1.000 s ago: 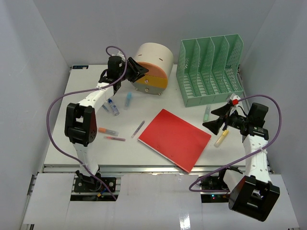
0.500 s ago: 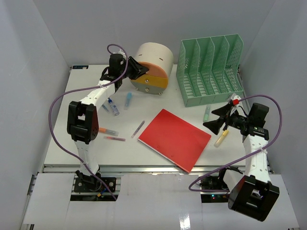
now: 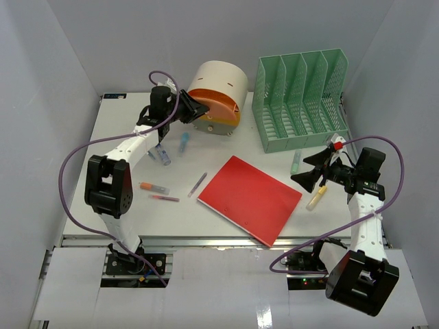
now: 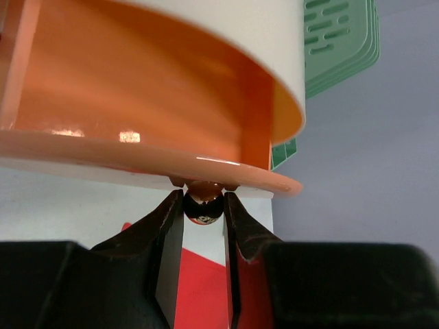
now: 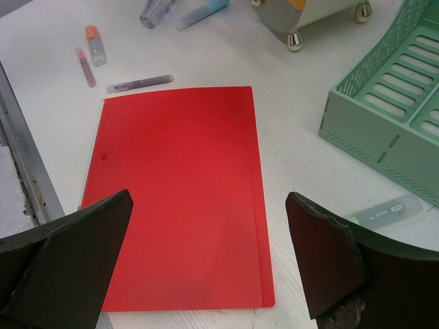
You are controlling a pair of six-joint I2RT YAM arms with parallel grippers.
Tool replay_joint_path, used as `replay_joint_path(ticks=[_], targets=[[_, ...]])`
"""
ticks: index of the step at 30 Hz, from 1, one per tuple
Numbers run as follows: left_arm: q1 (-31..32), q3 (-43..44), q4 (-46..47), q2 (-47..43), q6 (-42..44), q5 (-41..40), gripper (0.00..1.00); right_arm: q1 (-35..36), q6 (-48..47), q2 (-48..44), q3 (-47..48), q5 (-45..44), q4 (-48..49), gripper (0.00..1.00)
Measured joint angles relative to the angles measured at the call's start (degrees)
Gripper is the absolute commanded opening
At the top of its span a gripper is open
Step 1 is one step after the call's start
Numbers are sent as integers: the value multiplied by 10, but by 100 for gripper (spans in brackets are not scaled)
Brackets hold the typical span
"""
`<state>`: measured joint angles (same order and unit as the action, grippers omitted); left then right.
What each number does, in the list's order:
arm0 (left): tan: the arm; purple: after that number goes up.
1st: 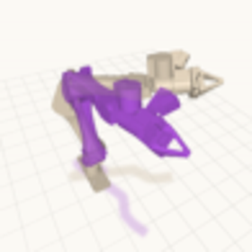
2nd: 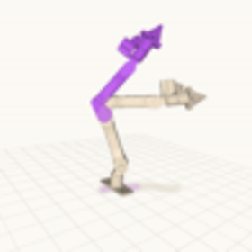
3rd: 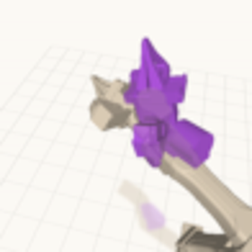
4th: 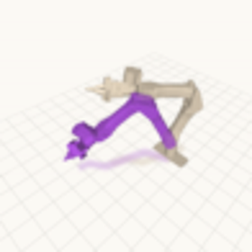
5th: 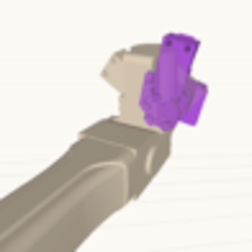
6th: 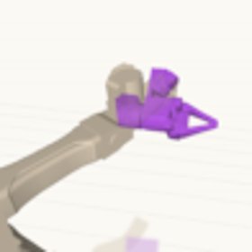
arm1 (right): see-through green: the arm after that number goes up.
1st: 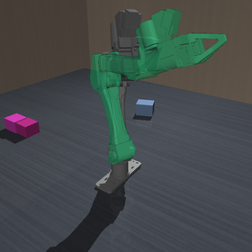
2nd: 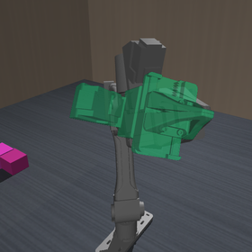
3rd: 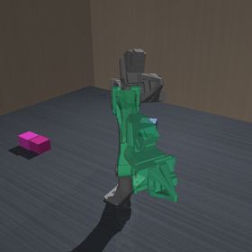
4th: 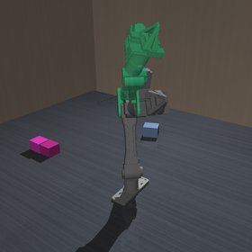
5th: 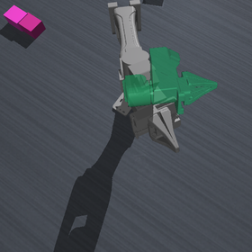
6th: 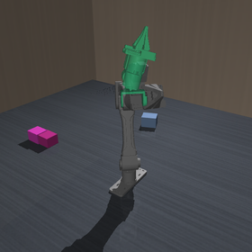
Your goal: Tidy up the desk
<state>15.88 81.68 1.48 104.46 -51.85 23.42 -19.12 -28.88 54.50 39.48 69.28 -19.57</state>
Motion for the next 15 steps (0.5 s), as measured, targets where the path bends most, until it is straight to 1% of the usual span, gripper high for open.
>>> replay_joint_path(ticks=[5,7,8,11,14,15], targets=[[0,-80,7,-68,12,10,14,0,0,4,0,1,0,100],[0,-97,7,-83,15,14,15,-1,0,5,-1,1,0,100],[0,-103,7,-89,17,15,17,-1,0,5,-1,1,0,100],[0,-107,8,-92,21,16,29,-2,0,8,-5,1,1,100],[0,-107,9,-92,21,17,53,-4,1,10,-10,0,1,100],[0,-107,10,-92,22,18,58,-4,1,11,-10,-1,1,100]])
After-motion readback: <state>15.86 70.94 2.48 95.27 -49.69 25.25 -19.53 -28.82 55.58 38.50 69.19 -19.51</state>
